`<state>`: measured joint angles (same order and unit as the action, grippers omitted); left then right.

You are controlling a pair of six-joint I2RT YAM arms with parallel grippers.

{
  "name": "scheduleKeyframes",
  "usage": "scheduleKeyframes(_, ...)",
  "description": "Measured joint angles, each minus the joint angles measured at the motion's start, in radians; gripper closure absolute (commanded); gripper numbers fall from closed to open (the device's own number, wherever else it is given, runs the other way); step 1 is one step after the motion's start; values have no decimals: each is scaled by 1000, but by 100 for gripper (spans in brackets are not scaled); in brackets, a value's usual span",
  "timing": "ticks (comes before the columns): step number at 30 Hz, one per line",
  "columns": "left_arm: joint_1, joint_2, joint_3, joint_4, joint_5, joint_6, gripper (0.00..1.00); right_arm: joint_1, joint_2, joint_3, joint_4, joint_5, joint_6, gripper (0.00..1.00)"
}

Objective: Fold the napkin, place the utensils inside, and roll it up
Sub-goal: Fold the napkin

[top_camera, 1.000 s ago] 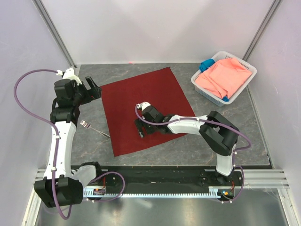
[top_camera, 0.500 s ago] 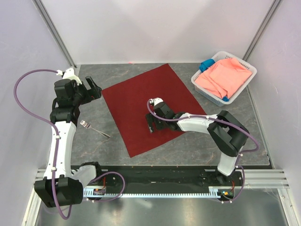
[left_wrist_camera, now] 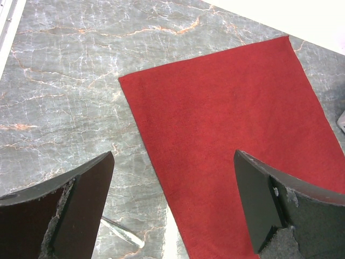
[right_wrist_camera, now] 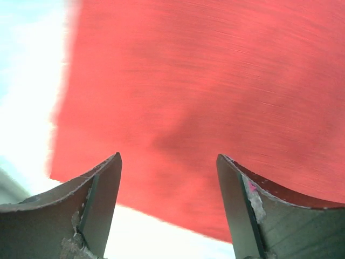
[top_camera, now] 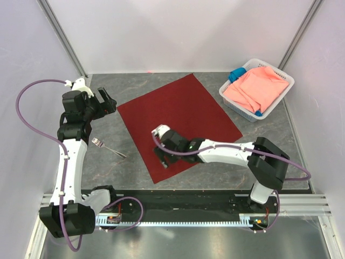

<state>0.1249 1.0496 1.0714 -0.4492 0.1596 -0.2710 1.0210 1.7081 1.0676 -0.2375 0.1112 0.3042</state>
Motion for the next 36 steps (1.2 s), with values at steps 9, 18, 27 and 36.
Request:
scheduleKeyframes(9, 0, 0, 0, 1, 0, 0, 0, 268, 69, 134, -30, 54, -32, 39)
scheduleKeyframes(18, 0, 0, 0, 2, 1, 0, 0, 351, 150, 167, -89, 117, -49, 44)
scheduleKeyframes(27, 0, 0, 0, 2, 5, 0, 0, 381, 201, 215, -116, 152, -69, 48)
scheduleKeyframes(36, 0, 0, 0, 2, 7, 0, 0, 384, 227, 232, -135, 152, -76, 55)
